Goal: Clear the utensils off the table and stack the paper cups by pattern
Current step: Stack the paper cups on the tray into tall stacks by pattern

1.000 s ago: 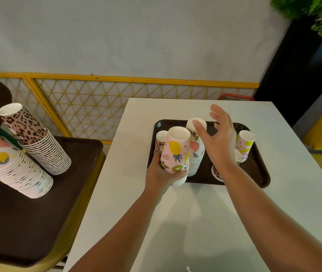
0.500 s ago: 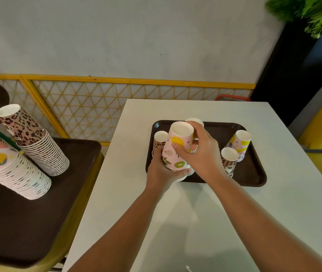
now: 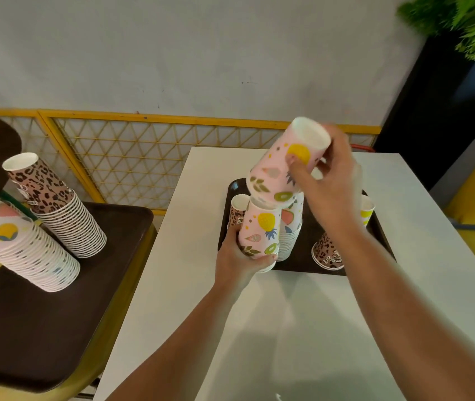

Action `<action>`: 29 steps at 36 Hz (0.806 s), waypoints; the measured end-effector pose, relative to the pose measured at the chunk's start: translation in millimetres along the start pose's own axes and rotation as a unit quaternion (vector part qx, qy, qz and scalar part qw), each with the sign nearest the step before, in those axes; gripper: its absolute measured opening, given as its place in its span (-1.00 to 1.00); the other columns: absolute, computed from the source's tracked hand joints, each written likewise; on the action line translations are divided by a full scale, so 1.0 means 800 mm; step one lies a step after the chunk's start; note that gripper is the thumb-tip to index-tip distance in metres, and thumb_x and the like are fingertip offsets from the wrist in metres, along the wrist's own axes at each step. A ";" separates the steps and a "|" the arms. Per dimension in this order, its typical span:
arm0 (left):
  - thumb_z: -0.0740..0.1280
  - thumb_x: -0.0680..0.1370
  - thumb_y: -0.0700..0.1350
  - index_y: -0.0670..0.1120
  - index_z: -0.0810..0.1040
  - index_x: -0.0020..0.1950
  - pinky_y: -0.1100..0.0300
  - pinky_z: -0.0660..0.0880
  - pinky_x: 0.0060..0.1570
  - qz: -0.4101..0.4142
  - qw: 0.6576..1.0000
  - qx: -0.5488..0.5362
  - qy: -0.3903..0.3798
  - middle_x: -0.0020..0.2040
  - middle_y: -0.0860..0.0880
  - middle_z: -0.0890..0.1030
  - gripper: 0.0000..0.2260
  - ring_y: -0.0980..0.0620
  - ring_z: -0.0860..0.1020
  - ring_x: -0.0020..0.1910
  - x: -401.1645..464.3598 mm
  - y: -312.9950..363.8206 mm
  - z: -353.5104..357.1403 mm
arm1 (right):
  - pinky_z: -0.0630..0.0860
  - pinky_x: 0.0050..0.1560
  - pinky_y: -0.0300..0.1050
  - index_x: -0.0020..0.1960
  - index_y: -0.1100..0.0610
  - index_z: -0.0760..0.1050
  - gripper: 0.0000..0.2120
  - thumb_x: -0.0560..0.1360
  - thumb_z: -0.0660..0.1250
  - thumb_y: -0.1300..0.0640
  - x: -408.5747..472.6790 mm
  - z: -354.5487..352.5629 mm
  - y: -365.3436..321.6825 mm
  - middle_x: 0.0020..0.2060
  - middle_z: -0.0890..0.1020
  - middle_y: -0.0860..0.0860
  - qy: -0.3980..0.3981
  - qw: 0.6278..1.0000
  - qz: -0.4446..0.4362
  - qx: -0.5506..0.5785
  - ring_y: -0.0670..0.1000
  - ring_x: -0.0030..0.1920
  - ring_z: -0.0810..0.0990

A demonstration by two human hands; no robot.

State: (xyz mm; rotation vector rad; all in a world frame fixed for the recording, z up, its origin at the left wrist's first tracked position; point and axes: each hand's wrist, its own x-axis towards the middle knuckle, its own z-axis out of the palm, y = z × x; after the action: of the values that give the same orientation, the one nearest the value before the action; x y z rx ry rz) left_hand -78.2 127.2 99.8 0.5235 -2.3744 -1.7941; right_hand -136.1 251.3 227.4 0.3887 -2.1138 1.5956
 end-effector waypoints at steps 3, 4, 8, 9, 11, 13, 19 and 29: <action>0.64 0.16 -0.14 -0.03 0.45 0.18 0.09 0.56 0.04 0.002 1.000 0.002 0.012 0.06 0.04 0.61 -0.34 0.01 0.59 0.08 0.002 -0.003 0.000 | 0.58 0.01 -0.16 0.26 0.17 0.38 -0.43 0.33 0.39 -0.04 0.021 -0.006 -0.004 0.07 0.57 -0.01 0.048 0.999 -0.023 0.012 -0.06 0.04 0.59; 0.64 0.18 -0.15 -0.05 0.45 0.21 0.08 0.56 0.05 0.002 1.000 0.002 0.017 0.09 0.02 0.61 -0.34 0.00 0.58 0.09 0.002 -0.003 0.000 | 0.58 -0.01 -0.20 0.27 0.17 0.38 -0.43 0.35 0.39 -0.04 0.026 -0.008 -0.002 0.09 0.57 0.00 0.057 0.998 -0.031 -0.002 -0.06 0.04 0.59; 0.63 0.20 -0.15 -0.08 0.44 0.25 0.02 0.56 0.10 0.004 1.000 -0.002 0.024 0.12 0.00 0.60 -0.32 -0.01 0.57 0.12 0.003 -0.003 -0.002 | 0.57 -0.04 -0.23 0.29 0.16 0.36 -0.42 0.35 0.38 -0.06 0.035 -0.004 0.019 0.12 0.57 0.03 0.055 0.996 -0.035 -0.058 -0.02 0.05 0.58; 0.63 0.20 -0.15 -0.07 0.44 0.25 0.02 0.57 0.10 0.004 1.000 -0.004 0.026 0.12 0.00 0.60 -0.32 -0.01 0.57 0.12 0.003 -0.003 -0.002 | 0.58 -0.02 -0.15 0.29 0.16 0.36 -0.41 0.34 0.38 -0.07 0.034 -0.002 0.026 0.12 0.56 0.04 0.049 0.996 -0.030 -0.065 -0.01 0.05 0.57; 0.63 0.20 -0.15 -0.07 0.44 0.24 0.02 0.57 0.10 0.004 1.000 -0.006 0.026 0.13 0.00 0.60 -0.33 -0.01 0.56 0.13 0.003 -0.002 -0.003 | 0.58 0.00 -0.04 0.29 0.16 0.36 -0.44 0.36 0.41 0.00 0.029 0.002 0.039 0.12 0.55 0.03 0.035 0.996 -0.020 -0.083 0.00 0.07 0.55; 0.63 0.20 -0.15 -0.07 0.44 0.24 0.03 0.57 0.10 0.004 1.000 -0.005 0.028 0.13 -0.01 0.60 -0.33 -0.01 0.56 0.13 0.004 -0.001 -0.004 | 0.57 0.03 -0.02 0.30 0.15 0.36 -0.46 0.38 0.44 0.08 0.023 0.006 0.051 0.13 0.55 0.03 0.016 0.995 -0.007 -0.095 0.00 0.08 0.53; 0.64 0.18 -0.13 -0.06 0.44 0.24 -0.04 0.58 0.06 -0.004 0.999 -0.009 0.034 0.11 -0.01 0.61 -0.31 -0.01 0.58 0.10 0.005 -0.002 -0.005 | 0.33 0.20 -0.26 0.43 0.11 0.21 -0.30 0.40 0.44 0.01 0.002 0.011 0.066 0.33 0.41 0.05 -0.042 0.988 0.027 -0.148 -0.02 0.30 0.39; 0.62 0.21 -0.12 -0.04 0.45 0.21 0.19 0.56 -0.03 0.009 0.999 -0.009 0.034 0.05 0.04 0.62 -0.37 0.05 0.60 0.03 0.003 0.002 -0.002 | 0.26 0.02 -0.64 0.35 0.10 0.33 -0.36 0.35 0.49 -0.01 -0.061 0.021 0.046 0.15 0.44 -0.16 -0.095 0.992 -0.004 -0.079 -0.30 0.12 0.38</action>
State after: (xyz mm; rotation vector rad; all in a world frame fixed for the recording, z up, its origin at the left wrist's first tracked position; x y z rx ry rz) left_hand -80.5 125.1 101.8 0.5506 -2.3085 -1.7590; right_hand -115.5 243.2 168.2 0.5133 -2.3577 1.4233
